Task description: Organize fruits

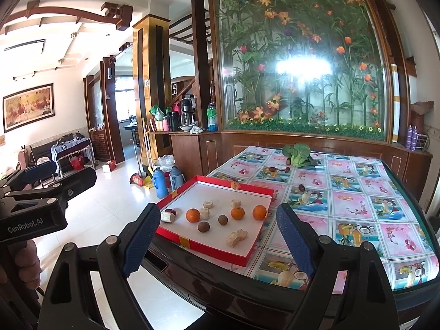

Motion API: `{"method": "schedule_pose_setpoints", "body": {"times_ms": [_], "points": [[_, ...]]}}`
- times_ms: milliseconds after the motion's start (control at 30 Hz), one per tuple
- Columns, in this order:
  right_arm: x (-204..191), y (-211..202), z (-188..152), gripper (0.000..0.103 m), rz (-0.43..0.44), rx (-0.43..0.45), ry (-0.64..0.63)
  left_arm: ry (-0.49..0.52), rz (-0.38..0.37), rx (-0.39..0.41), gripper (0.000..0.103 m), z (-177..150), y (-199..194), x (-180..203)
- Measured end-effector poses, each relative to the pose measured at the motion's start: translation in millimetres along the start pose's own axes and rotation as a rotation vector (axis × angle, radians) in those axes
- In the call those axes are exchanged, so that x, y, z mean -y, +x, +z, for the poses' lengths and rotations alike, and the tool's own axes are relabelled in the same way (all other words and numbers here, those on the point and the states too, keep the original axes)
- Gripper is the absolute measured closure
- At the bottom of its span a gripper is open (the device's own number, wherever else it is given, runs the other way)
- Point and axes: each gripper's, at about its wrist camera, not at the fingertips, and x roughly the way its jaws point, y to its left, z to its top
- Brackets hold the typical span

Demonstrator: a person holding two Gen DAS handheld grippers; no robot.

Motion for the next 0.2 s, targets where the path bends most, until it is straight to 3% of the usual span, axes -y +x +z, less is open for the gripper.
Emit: {"method": "schedule_pose_setpoints", "body": {"times_ms": [200], "points": [[-0.4, 1.2, -0.5, 0.016, -0.001, -0.005, -0.002, -0.003, -0.009, 0.003, 0.000, -2.6, 0.4, 0.4]]}}
